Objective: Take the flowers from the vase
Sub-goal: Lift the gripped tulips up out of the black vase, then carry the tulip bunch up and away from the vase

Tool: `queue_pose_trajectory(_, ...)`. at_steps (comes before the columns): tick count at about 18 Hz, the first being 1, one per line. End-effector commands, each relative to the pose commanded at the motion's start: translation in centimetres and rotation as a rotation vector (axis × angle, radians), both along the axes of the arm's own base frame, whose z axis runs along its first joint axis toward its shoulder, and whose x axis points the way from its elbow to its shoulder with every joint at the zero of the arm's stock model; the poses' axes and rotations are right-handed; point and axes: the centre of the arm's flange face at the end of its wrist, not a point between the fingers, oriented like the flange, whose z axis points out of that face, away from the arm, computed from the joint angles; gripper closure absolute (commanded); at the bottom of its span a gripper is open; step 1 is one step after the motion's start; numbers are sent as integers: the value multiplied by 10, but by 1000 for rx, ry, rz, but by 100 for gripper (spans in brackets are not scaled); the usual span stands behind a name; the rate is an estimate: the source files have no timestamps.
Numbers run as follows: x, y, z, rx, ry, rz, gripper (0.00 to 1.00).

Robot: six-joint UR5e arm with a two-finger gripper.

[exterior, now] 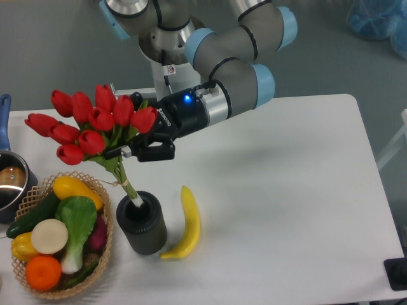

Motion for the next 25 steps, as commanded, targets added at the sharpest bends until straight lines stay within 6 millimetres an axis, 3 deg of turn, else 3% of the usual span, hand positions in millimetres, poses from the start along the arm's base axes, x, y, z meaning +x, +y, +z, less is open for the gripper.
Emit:
queue_pose_trajectory(9,-6,-4,4,33,-25,6,53)
queue_pose_trajectory(10,-6,-4,4,33,-25,6,55)
queue_pose_trajectory(11,-4,-5,5,20,-19,7,71)
queue_pose_trajectory(12,-2,-7,4,14,-17,9,74)
queue_pose_trajectory(16,-9,-11,-1,9,-27,23,73)
queue_pose_trajectory(20,-26,-23,-4,-4,-34,58,73)
queue_pose_trajectory(21,-35,-32,-7,-12,-39,81,73)
queue_pose_trajectory(22,-44,-38,-10,-14,-42,100,66)
queue_pose_trajectory(25,-67,-61,-17,-20,-54,158,65)
